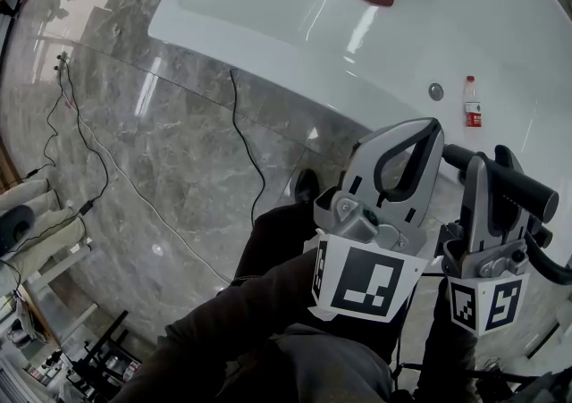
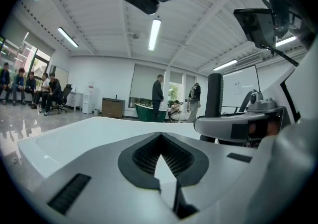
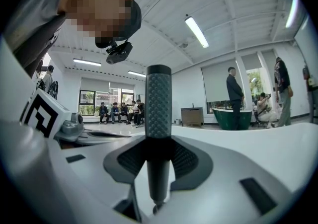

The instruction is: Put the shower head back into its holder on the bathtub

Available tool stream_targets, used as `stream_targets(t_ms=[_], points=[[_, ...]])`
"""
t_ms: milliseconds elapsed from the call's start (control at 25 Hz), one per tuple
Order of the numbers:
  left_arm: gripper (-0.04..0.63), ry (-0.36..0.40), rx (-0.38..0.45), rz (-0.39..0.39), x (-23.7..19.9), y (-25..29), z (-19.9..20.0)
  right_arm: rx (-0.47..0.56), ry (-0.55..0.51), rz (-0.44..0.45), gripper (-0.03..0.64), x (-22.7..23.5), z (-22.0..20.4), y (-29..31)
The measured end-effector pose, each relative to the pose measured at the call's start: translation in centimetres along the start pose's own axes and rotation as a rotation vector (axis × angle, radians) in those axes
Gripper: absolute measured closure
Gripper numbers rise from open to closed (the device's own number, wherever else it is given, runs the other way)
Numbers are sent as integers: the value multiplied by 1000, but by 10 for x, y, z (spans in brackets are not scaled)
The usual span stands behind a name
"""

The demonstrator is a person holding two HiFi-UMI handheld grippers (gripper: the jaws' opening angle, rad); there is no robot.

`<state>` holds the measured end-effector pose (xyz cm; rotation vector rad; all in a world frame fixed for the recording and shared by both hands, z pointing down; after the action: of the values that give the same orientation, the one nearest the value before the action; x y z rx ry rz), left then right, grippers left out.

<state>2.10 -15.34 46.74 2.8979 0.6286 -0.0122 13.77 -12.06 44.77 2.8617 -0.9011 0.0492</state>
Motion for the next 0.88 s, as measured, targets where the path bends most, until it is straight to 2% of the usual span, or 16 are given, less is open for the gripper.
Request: stream_targets(t_ms=[880], points=[[592,10,-34,7,-3,20,-43,-35,47,-15,481,19,-62,11]])
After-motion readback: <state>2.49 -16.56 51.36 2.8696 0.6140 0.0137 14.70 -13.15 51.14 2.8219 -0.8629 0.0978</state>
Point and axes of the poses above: the fingertips, and each gripper's own axes: y forward along the fingers, x to its right, z out of its top, the point moved 5 cm from there along -y, backward along the fingers, and after that the axes turned 14 degrees about z, right-handed, at the moved point
